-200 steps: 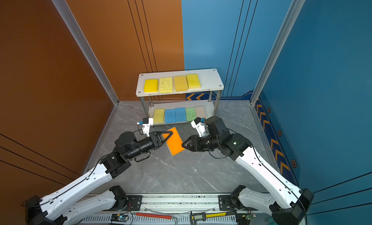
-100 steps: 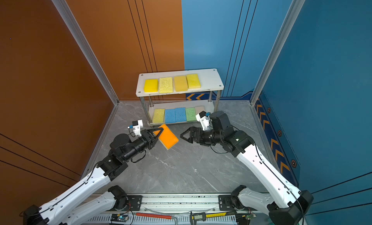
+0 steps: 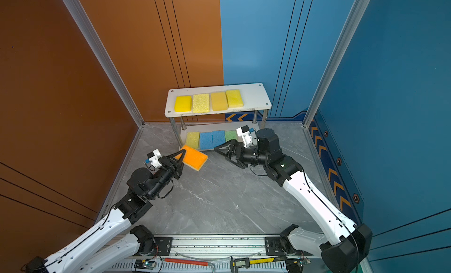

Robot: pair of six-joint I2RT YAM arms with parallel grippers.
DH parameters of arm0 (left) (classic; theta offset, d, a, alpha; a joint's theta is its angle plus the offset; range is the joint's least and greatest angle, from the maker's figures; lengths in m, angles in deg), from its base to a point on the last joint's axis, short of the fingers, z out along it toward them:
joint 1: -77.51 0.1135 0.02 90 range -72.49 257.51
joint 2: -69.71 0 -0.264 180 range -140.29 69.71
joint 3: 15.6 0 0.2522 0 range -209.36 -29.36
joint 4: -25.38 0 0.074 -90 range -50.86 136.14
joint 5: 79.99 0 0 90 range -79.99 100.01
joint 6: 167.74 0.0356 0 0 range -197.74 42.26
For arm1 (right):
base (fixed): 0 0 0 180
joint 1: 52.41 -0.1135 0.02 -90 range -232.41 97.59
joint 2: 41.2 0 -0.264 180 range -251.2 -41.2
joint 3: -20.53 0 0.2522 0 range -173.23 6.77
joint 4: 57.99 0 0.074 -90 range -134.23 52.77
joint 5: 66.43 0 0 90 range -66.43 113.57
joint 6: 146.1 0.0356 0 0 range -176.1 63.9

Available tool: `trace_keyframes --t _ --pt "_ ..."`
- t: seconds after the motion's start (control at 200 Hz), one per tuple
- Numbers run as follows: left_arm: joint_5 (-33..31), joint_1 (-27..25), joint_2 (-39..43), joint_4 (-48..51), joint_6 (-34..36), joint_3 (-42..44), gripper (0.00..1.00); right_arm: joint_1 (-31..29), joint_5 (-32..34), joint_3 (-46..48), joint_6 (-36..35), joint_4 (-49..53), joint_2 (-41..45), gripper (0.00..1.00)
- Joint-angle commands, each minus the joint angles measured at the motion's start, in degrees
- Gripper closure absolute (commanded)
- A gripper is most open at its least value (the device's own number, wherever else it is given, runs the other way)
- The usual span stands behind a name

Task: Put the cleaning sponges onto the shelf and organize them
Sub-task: 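Hold the orange sponge with the left gripper while the right gripper moves toward it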

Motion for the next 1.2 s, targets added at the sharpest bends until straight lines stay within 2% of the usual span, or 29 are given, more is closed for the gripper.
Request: trace_keyframes --t 0.0,0.305,0.606,0.861,1.191 --pt "-3.74 -0.86 0.64 -2.02 -1.04 0.61 0.84 -0.02 -2.46 2.25 6.97 -10.93 -1.08 0.00" --pt "-4.43 -1.36 0.02 -3.73 -1.42 1.00 0.84 -2.76 -2.83 1.35 8.23 -13.75 -5.32 0.00" --pt "-4.05 -1.75 -1.03 -4.68 -1.52 0.72 0.84 -4.54 -4.07 -0.81 8.25 -16.03 -10.39 0.09" --pt "-3.63 -1.97 -1.21 -4.81 -1.67 1.18 0.85 -5.49 -4.41 -1.29 10.93 -20.90 -13.04 0.30" --pt "-3.79 -2.06 -1.16 -4.81 -1.87 1.38 0.84 -5.76 -4.94 -1.38 11.29 -21.58 -13.69 0.58"
